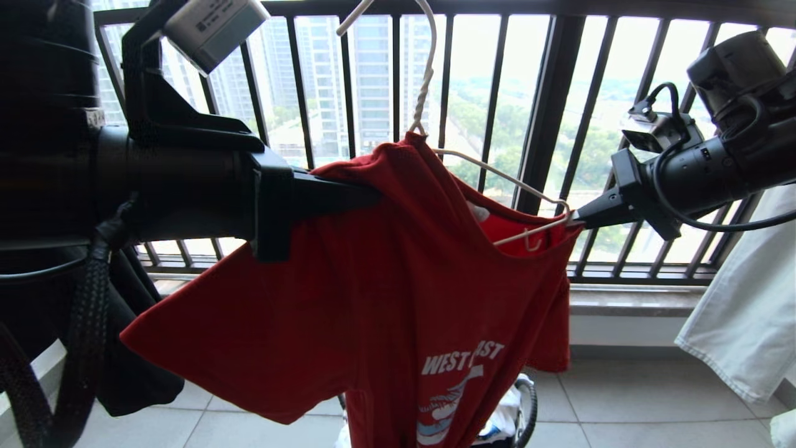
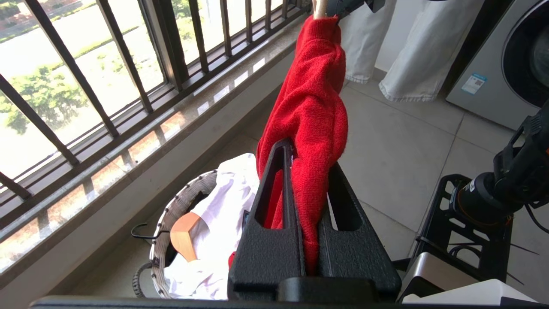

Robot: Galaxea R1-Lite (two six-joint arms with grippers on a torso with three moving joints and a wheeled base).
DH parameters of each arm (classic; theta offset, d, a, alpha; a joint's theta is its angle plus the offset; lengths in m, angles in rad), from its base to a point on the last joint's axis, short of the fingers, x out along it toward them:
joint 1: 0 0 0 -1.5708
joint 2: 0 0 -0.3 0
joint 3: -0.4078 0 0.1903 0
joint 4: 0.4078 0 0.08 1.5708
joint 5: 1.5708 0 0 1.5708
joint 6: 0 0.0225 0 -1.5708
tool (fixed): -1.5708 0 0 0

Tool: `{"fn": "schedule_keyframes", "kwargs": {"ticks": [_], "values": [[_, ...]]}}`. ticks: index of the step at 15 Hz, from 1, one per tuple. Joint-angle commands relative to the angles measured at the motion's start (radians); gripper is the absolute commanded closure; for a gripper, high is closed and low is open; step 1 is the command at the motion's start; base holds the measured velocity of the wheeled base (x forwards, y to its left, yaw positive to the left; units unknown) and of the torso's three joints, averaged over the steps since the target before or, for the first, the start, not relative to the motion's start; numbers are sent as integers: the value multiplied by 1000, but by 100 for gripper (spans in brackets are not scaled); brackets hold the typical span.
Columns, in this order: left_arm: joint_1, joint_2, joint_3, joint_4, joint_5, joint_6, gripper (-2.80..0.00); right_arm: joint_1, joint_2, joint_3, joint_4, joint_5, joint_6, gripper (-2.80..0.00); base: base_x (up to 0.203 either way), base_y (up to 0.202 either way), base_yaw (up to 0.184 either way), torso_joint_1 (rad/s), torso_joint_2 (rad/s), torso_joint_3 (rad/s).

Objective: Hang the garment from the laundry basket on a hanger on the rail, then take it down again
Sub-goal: Hang the clothes on the clothes rack

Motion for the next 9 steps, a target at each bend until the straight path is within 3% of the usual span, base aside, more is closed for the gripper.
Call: {"fn": "schedule_keyframes", "kwargs": {"ticks": [1, 4, 9], "values": [[-1, 11, 1, 0, -2, 2, 0, -7, 28, -67, 63, 3, 2, 0, 0, 0, 0, 0, 0, 0], [-9, 14, 5, 2, -2, 12, 0, -27, 43, -131, 121, 3, 2, 0, 0, 0, 0, 0, 0, 0], [-24, 52, 15, 0, 3, 51, 0, -29, 31, -137, 98, -19, -3, 0, 0, 0, 0, 0, 0, 0]]}}
